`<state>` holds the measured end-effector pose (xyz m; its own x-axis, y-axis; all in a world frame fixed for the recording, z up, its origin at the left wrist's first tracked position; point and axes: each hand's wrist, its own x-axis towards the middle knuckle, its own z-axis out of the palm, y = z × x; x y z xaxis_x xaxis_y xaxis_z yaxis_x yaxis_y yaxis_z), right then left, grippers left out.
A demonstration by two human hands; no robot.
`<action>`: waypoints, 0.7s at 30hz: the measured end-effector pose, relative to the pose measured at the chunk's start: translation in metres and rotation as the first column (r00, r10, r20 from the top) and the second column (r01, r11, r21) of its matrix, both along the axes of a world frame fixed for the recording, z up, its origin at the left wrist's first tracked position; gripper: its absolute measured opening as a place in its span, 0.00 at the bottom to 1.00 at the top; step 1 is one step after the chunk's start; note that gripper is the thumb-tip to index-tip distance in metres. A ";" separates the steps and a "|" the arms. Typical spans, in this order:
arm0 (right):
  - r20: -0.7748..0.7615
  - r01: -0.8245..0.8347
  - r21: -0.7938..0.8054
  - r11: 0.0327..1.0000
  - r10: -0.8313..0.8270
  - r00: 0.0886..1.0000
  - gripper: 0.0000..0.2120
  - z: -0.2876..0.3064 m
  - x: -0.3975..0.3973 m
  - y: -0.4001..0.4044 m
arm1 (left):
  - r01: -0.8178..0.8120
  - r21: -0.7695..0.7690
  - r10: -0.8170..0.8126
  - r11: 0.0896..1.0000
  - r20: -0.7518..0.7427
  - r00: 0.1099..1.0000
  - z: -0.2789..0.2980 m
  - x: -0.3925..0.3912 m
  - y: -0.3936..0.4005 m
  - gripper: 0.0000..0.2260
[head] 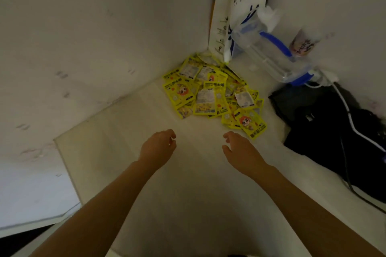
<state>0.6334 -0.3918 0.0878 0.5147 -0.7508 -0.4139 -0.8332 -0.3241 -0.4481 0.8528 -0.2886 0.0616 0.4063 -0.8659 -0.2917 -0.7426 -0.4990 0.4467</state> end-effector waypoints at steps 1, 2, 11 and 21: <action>0.001 -0.003 0.001 1.000 0.003 1.000 0.18 -0.001 0.005 -0.010 | 0.018 0.015 -0.018 1.000 0.012 1.000 0.001 0.006 -0.010 0.10; 0.000 -0.009 0.004 1.000 0.009 1.000 0.18 -0.001 0.010 -0.019 | 0.029 0.031 -0.030 0.999 0.020 0.999 0.002 0.011 -0.019 0.10; -0.004 0.001 -0.035 0.999 -0.002 1.000 0.16 -0.012 0.061 -0.099 | 0.168 0.113 -0.180 0.979 0.107 0.978 0.001 0.048 -0.104 0.13; -0.144 0.135 -0.190 0.972 -0.164 0.976 0.37 -0.044 0.116 -0.135 | 0.460 0.219 -0.506 0.861 0.272 0.818 -0.024 0.069 -0.178 0.31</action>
<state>0.7493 -0.5265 0.0439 0.3302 -0.8832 -0.3332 -0.9335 -0.2532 -0.2540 0.9220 -0.4668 0.0371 0.0352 -0.9350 -0.3529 -0.9912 -0.0778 0.1072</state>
